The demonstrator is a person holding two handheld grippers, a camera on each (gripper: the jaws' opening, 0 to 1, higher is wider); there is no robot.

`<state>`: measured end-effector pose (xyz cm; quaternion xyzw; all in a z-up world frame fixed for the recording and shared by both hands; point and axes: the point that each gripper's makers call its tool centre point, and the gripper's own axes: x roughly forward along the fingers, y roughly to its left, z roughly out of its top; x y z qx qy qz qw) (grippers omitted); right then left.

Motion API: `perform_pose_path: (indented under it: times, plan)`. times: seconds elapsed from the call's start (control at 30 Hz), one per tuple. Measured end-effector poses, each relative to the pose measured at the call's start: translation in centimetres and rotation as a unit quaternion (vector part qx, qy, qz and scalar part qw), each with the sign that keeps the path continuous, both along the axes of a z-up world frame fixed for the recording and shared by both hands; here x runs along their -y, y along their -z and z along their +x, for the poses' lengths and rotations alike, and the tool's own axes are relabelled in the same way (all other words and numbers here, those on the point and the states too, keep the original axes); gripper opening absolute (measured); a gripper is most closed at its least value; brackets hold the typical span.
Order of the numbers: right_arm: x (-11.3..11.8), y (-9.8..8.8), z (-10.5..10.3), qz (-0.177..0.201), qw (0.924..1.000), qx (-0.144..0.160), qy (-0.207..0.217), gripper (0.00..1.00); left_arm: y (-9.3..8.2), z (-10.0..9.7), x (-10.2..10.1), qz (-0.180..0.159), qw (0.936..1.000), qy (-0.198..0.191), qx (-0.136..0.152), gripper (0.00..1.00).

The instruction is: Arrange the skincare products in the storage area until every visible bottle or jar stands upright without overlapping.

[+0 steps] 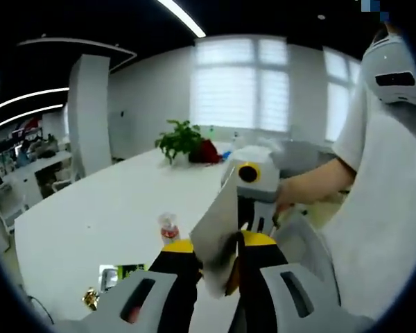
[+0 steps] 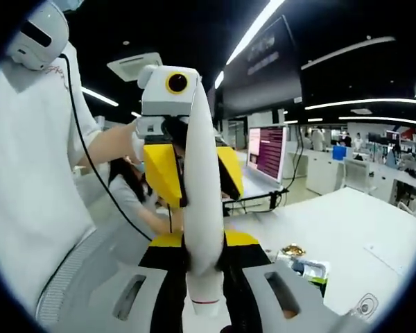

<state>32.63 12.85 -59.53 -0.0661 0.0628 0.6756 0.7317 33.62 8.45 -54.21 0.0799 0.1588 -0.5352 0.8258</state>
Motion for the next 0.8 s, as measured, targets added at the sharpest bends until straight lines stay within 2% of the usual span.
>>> perform_pose_path:
  times: [0.1, 0.2, 0.27, 0.37, 0.53, 0.63, 0.8]
  plan:
    - [0.7, 0.4, 0.2, -0.002, 1.0000, 0.000, -0.001, 0.18, 0.3, 0.4, 0.1, 0.011, 0.9999, 0.000, 0.004, 0.23]
    - [1.1, 0.9, 0.3, -0.010, 0.9999, 0.002, -0.007, 0.19, 1.1, 0.6, 0.5, 0.037, 0.9992, 0.005, -0.012, 0.22]
    - [1.6, 1.4, 0.4, -0.020, 0.9997, 0.003, -0.014, 0.20, 1.6, 0.5, 0.9, 0.051, 0.9985, 0.019, -0.011, 0.20]
    - [2.3, 2.2, 0.7, -0.030, 0.9994, -0.002, -0.016, 0.21, 2.3, 0.5, 1.8, 0.060, 0.9978, 0.015, -0.021, 0.18]
    - [3.0, 3.5, 1.3, -0.038, 0.9992, -0.015, 0.004, 0.23, 3.4, 1.1, 2.3, 0.074, 0.9968, 0.016, -0.023, 0.15]
    - [3.3, 4.2, 1.6, -0.051, 0.9985, -0.015, 0.013, 0.23, 4.3, 1.5, 2.6, 0.090, 0.9954, 0.030, -0.016, 0.15]
    - [4.6, 4.9, 2.5, -0.069, 0.9967, -0.008, 0.042, 0.24, 4.9, 2.1, 3.5, 0.074, 0.9966, 0.037, -0.007, 0.15]
